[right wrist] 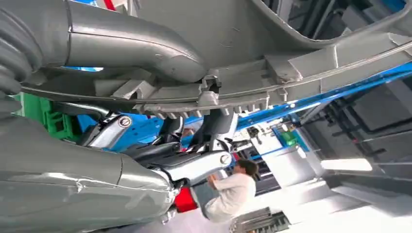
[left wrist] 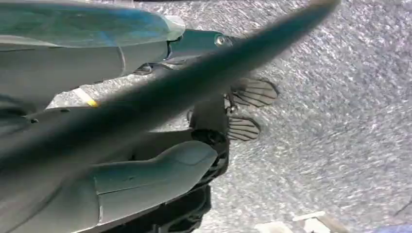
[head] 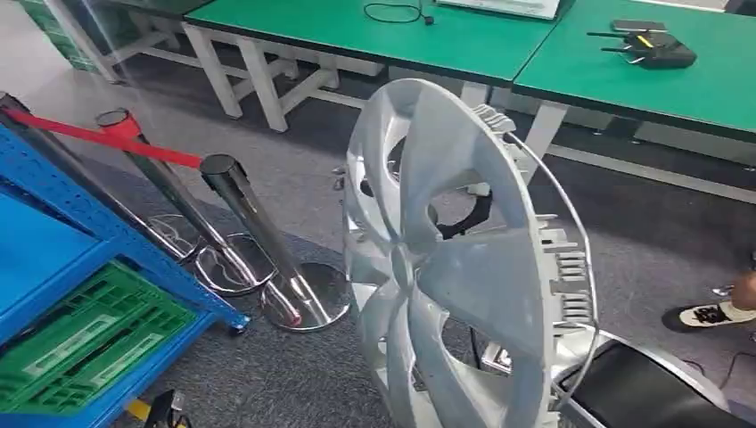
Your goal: Take the parts from the cabinet and place them on the table.
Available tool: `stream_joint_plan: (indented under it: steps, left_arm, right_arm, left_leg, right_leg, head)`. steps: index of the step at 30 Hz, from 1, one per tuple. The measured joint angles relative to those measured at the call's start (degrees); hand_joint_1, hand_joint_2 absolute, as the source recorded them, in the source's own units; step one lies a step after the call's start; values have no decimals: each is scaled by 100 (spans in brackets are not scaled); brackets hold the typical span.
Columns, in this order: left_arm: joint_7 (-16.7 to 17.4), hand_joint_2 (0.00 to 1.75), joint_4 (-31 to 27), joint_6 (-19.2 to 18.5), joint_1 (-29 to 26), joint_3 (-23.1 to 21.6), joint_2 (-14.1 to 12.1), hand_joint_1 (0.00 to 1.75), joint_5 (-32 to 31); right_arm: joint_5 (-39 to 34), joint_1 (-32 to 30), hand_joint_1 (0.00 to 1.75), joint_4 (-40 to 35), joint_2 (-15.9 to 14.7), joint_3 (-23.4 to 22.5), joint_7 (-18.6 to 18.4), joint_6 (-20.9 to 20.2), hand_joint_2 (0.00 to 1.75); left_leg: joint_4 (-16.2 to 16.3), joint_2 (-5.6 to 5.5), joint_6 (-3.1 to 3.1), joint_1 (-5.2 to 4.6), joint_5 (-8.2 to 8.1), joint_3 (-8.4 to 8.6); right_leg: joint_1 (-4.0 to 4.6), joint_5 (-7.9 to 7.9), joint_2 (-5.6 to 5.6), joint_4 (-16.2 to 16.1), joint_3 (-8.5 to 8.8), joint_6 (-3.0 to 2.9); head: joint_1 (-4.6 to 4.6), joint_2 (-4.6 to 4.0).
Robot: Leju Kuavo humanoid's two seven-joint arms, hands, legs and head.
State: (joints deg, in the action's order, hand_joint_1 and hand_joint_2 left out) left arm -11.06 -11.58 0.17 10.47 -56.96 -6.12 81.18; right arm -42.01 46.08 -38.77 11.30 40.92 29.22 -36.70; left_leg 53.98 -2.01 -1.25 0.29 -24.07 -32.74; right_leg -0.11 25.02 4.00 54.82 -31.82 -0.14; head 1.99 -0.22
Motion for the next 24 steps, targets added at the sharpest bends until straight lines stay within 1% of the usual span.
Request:
stream_joint_plan:
  steps: [1, 2, 3, 4, 5, 6, 7, 8, 9, 11, 12, 13, 14, 15, 16, 17, 18, 19, 20, 21, 22, 23, 24]
  left_arm:
    - [0, 175, 0, 0, 4, 0, 4, 0, 0]
    - [0, 175, 0, 0, 7, 0, 7, 0, 0]
    - [-2, 175, 0, 0, 8, 0, 11, 0, 0]
    - [0, 175, 0, 0, 7, 0, 11, 0, 0]
    - [-2, 175, 0, 0, 6, 0, 11, 0, 0]
    - [0, 175, 0, 0, 3, 2, 9, 0, 0]
    - [0, 175, 0, 0, -3, 2, 4, 0, 0]
    - [-2, 175, 0, 0, -12, 0, 4, 0, 0]
    - [0, 175, 0, 0, -13, 0, 9, 0, 0]
    - [0, 175, 0, 0, -5, 0, 20, 0, 0]
    - [0, 175, 0, 0, -2, 0, 28, 0, 0]
    - [-2, 175, 0, 0, -2, 0, 24, 0, 0]
    - [0, 175, 0, 0, 5, 0, 20, 0, 0]
    - [-2, 175, 0, 2, 0, 2, 20, 0, 0]
    - [-2, 175, 0, 2, -8, 2, 20, 0, 2]
    - [0, 175, 0, 2, -7, 2, 20, 0, 0]
    - [0, 175, 0, 2, 1, 2, 20, 0, 0]
    - [0, 175, 0, 2, 5, 2, 22, 0, 0]
    - [0, 175, 0, 2, 4, 2, 24, 0, 0]
    - [-2, 175, 0, 0, 4, 2, 24, 0, 0]
    - [-2, 175, 0, 0, -1, 2, 24, 0, 0]
    - [0, 175, 0, 0, -11, 2, 28, 0, 0]
    - [-2, 175, 0, 0, -17, 2, 28, 0, 0]
  right_arm:
    - [0, -1, 175, 0, 0, 0, -2, 2, 175]
    - [0, 1, 175, 0, 0, -2, 0, 7, 175]
    - [0, -4, 175, 0, 0, -4, 4, 13, 175]
    - [0, 5, 175, 0, 0, -7, 4, 17, 175]
    - [0, 11, 175, 0, 0, -4, 4, 20, 175]
    - [0, 4, 175, 0, 0, -4, 4, 20, 175]
    - [0, -13, 175, 2, -2, -4, 4, 20, 175]
    - [0, -29, 175, 2, -2, -4, 2, 20, 175]
    - [0, -38, 175, 2, -2, -4, 4, 20, 175]
    - [0, -33, 175, 2, -2, -4, 4, 20, 175]
    - [0, -30, 175, 0, -2, -7, 4, 20, 175]
    - [0, -25, 175, 2, -2, -7, 4, 20, 175]
    - [0, -11, 175, 0, 0, -4, 2, 20, 175]
    - [0, -11, 175, 0, -2, -4, 7, 20, 175]
    - [0, -12, 175, 2, -2, -4, 9, 20, 175]
    - [0, -12, 175, 2, -2, -4, 7, 20, 175]
    - [0, -9, 175, 0, -2, -4, 7, 20, 175]
    - [-2, -3, 175, 0, -2, -4, 11, 20, 175]
    - [-2, -1, 175, 0, -2, -4, 13, 17, 175]
    - [0, -5, 175, 0, -2, -4, 11, 20, 175]
    - [0, -10, 175, 2, -2, -2, 7, 20, 175]
    - [0, -16, 175, 2, -2, 0, 7, 20, 175]
    - [0, -18, 175, 2, -2, -2, 7, 20, 175]
  left_leg:
    - [7, 22, 7, -8, -3, 4]
    - [-48, 74, 53, 20, 25, 21]
    - [-89, 147, 78, 55, 46, 48]
    - [-103, 155, 90, 47, 48, 56]
    - [-100, 187, 111, 42, 43, 56]
    - [-99, 226, 118, 37, 38, 56]
    - [-97, 272, 124, 34, 34, 55]
    - [-96, 309, 126, 34, 31, 59]
    - [-94, 347, 127, 36, 27, 66]
    - [-81, 387, 104, 46, 6, 84]
    - [-53, 418, 64, 57, -26, 108]
    - [-42, 440, 33, 42, -46, 110]
    - [34, 456, 10, 10, -58, 73]
    - [11, 482, -21, 12, -35, 60]
    - [11, 522, -40, 12, -30, 60]
    - [15, 571, -64, 18, -32, 66]
    - [59, 540, -101, 29, -99, 37]
    - [272, 394, -126, 43, -255, -39]
    - [679, 318, -141, 45, -478, -217]
    - [1214, 281, -155, 46, -716, -472]
    - [1662, 264, -163, 45, -868, -706]
    - [1953, 257, -161, 43, -920, -872]
    - [1926, 253, -147, 43, -817, -884]
  right_leg:
    - [-12, -7, 20, -16, -1, 27]
    - [-1, -12, 67, -30, -9, 73]
    - [4, 76, -50, 66, -66, 88]
    - [23, 264, -208, 308, -158, 116]
    - [8, 522, -283, 768, -352, 138]
    - [2, 758, -314, 1285, -575, 155]
    - [-1, 944, -325, 1794, -798, 170]
    - [-12, 961, -329, 2005, -894, 187]
    - [-30, 829, -341, 1867, -832, 200]
    - [-54, 392, -391, 1082, -445, 213]
    - [-59, 51, -512, 333, -71, 218]
    - [-26, 147, -632, 99, 56, 216]
    - [-17, 117, -601, 1, 112, 158]
    - [-3, 115, -565, 53, 71, 126]
    - [10, 107, -522, 63, 52, 105]
    - [8, 90, -480, 50, 44, 66]
    - [-35, 60, -448, 5, 81, 11]
    - [-34, 44, -413, 3, 75, -14]
    - [-36, 36, -393, 3, 65, -36]
    - [-30, 34, -357, 3, 56, -42]
    - [-20, 27, -320, 4, 49, -53]
    - [-7, 24, -276, 4, 43, -59]
    - [-1, 22, -225, 5, 43, -63]
  head:
    - [4, 0]
    - [-7, 0]
    - [-26, 0]
    - [-75, 0]
    - [-139, 0]
    - [-146, 0]
    - [-168, 0]
    - [-205, 0]
    - [-227, 0]
    - [-269, 0]
    - [-289, 0]
    - [-315, 0]
    - [-354, 0]
    - [-321, 0]
    - [-282, 0]
    - [-276, 0]
    - [-273, 0]
    - [-234, 0]
    - [-181, 0]
    - [-126, 0]
    - [-105, 0]
    - [-83, 0]
    - [-63, 0]
